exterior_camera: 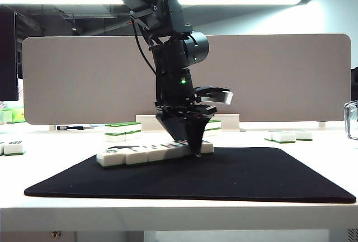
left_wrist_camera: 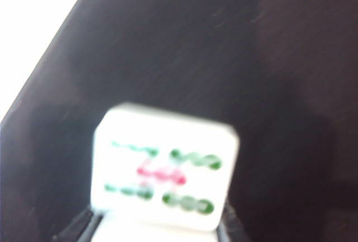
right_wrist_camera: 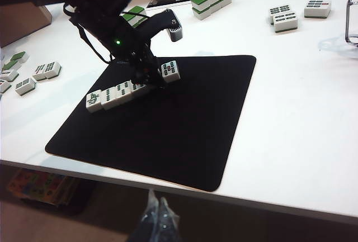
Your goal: Align six mahjong tiles in a row on the table.
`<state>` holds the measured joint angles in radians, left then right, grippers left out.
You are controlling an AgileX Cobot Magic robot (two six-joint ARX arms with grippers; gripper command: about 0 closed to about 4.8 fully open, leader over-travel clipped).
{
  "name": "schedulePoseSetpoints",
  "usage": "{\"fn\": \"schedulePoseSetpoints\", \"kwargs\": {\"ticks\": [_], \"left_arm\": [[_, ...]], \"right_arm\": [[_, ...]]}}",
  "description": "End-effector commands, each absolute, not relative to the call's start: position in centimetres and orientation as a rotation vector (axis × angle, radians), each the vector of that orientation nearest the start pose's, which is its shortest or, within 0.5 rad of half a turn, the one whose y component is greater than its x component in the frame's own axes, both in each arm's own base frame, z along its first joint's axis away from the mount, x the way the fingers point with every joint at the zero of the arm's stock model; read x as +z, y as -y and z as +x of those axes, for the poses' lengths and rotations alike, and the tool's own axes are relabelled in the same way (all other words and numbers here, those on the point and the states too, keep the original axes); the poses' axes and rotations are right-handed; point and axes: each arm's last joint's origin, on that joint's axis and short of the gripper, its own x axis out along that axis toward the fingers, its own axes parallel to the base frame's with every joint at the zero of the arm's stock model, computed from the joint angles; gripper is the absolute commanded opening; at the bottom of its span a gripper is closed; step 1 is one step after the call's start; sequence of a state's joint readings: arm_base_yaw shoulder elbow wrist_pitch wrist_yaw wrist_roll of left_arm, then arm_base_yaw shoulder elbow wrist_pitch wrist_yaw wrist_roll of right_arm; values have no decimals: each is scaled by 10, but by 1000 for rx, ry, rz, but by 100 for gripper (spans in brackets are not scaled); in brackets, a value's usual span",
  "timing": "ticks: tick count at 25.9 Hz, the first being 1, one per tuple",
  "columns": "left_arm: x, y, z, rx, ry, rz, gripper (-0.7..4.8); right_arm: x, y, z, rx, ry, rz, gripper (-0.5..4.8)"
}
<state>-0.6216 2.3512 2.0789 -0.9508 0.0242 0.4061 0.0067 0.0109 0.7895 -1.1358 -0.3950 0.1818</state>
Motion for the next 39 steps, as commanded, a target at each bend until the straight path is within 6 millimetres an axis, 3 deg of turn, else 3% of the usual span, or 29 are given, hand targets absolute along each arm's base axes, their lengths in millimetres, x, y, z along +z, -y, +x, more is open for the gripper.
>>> {"fn": "schedulePoseSetpoints", "kwargs": {"ticks": [1, 9, 16, 25, 39], "left_arm": [[201, 286, 397, -806, -1095, 711, 272], [223, 291, 400, -786, -1036, 659, 288], [231, 303, 414, -776, -834, 612, 286], [209, 307, 421, -767, -840, 633, 286], [202, 300, 420, -727, -922, 671, 273]], "right_arm": [[289, -11, -26, 369, -364, 239, -1], [289, -11, -26, 369, -364, 240, -1], [289, -11, -26, 369, -363, 240, -1], [289, -11, -26, 369, -364, 240, -1], [289, -11, -26, 369, -363, 240, -1]]}}
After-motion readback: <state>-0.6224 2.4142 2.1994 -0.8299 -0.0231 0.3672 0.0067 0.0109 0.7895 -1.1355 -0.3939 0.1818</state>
